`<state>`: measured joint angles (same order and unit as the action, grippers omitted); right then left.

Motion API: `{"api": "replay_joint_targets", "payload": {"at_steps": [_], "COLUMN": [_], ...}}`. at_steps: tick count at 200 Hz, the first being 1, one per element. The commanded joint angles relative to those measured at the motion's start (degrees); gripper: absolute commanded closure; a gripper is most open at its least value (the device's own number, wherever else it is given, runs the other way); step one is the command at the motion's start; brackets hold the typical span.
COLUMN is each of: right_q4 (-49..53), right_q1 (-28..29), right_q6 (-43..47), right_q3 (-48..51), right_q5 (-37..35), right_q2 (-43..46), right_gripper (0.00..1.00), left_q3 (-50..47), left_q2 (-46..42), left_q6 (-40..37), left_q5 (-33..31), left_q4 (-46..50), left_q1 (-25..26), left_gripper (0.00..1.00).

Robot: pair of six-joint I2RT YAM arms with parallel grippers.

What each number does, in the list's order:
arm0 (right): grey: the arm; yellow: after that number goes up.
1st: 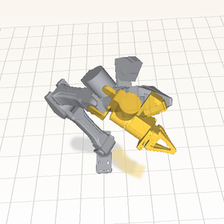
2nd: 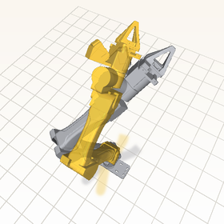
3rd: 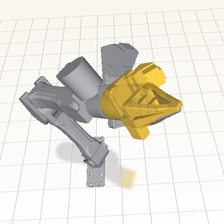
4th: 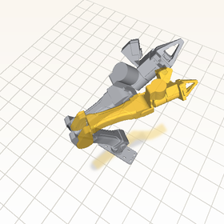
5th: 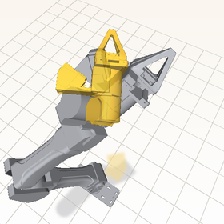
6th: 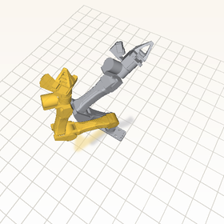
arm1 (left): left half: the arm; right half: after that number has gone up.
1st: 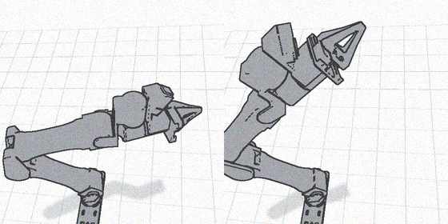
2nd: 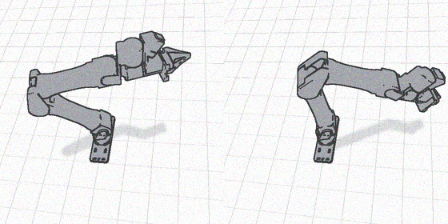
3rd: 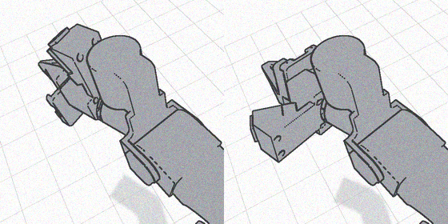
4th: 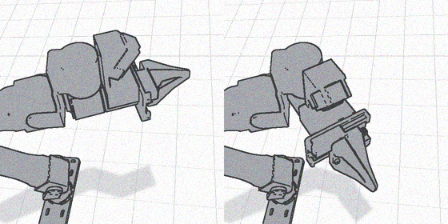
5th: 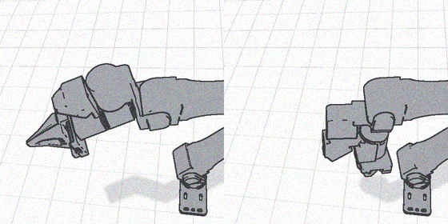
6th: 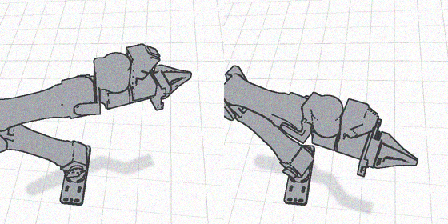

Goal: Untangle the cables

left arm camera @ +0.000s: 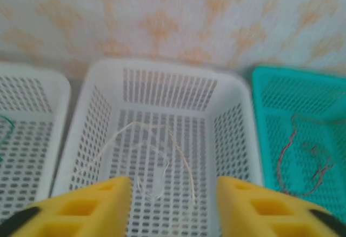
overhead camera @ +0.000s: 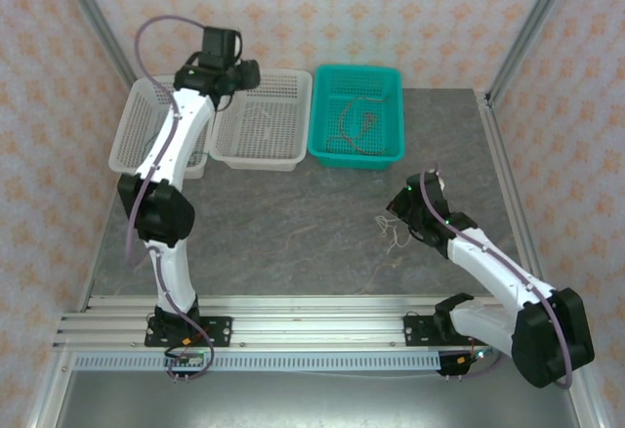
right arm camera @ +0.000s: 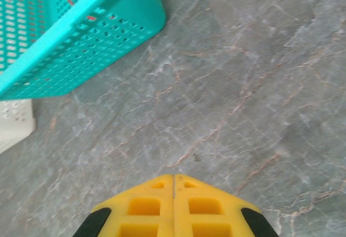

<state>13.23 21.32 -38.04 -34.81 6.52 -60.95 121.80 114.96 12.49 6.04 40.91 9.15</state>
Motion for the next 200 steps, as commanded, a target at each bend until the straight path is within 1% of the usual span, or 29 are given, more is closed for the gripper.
{"api": "replay_joint_targets", "payload": {"at_steps": [1, 19, 37, 53, 65, 79, 91, 103, 117, 134, 149, 165, 200], "right_q4": [0.39, -0.32, -3.3, -6.06, -7.56, -8.18, -8.77, -9.96, -10.95, -12.31, -13.51, -14.8, -15.16], "right_q1": [-0.1, -0.08, -0.06, 0.03, 0.13, 0.82, 1.42, 2.09, 2.79, 2.82, 2.79, 2.8, 3.24], "right_q6": [1.83, 1.83, 2.91, 3.06, 3.2, 3.54, 4.08, 4.69, 4.96, 5.79, 6.66, 6.89, 5.68], "right_q3": [-2.65, -4.29, -6.06, -7.92, -9.99, -13.35, -16.56, -20.09, -24.37, -29.96, -35.41, -42.46, -59.62], "right_q5": [4.38, 8.23, 14.58, 19.23, 21.96, 23.29, 23.78, 23.94, 22.67, 21.3, 20.65, 21.49, 23.23], "right_q2": [0.74, 0.38, 0.13, -0.51, -1.16, -2.12, -3.32, -4.64, -6.55, -11.46, -16.01, -22.04, -37.37], "right_gripper": [1.0, 1.0, 1.0, 1.0, 1.0, 1.0, 1.0, 1.0, 1.0, 1.0, 1.0, 1.0, 1.0], "left_q3": [-7.08, -12.59, -15.28, -18.66, -21.89, -26.0, -29.33, -32.3, -34.94, -36.92, -38.74, -41.17, -46.09], "left_q2": [-3.53, -9.53, -15.52, -21.63, -26.56, -32.01, -36.41, -40.72, -44.81, -48.14, -50.6, -52.92, -57.03], "left_q6": [3.9, 5.24, 5.35, 5.1, 4.68, 3.76, 2.67, 1.78, 1.48, 1.92, 2.05, 2.34, 3.29], "left_q5": [2.22, 2.7, 4.51, 7.93, 12.12, 15.88, 17.59, 17.98, 16.73, 14.27, 15.68, 17.26, 16.99], "left_q4": [-2.66, -6.24, -7.38, -8.92, -10.71, -12.69, -13.54, -13.63, -12.42, -9.33, -7.49, -6.57, -5.49], "left_q1": [0.7, 0.78, 0.73, 0.77, 0.8, 1.24, 1.72, 2.02, 2.21, 2.32, 2.28, 2.35, 2.37], "left_gripper": [0.35, 0.34, 0.33, 0.33, 0.32, 0.31, 0.31, 0.29, 0.29, 0.28, 0.28, 0.27, 0.27]}}
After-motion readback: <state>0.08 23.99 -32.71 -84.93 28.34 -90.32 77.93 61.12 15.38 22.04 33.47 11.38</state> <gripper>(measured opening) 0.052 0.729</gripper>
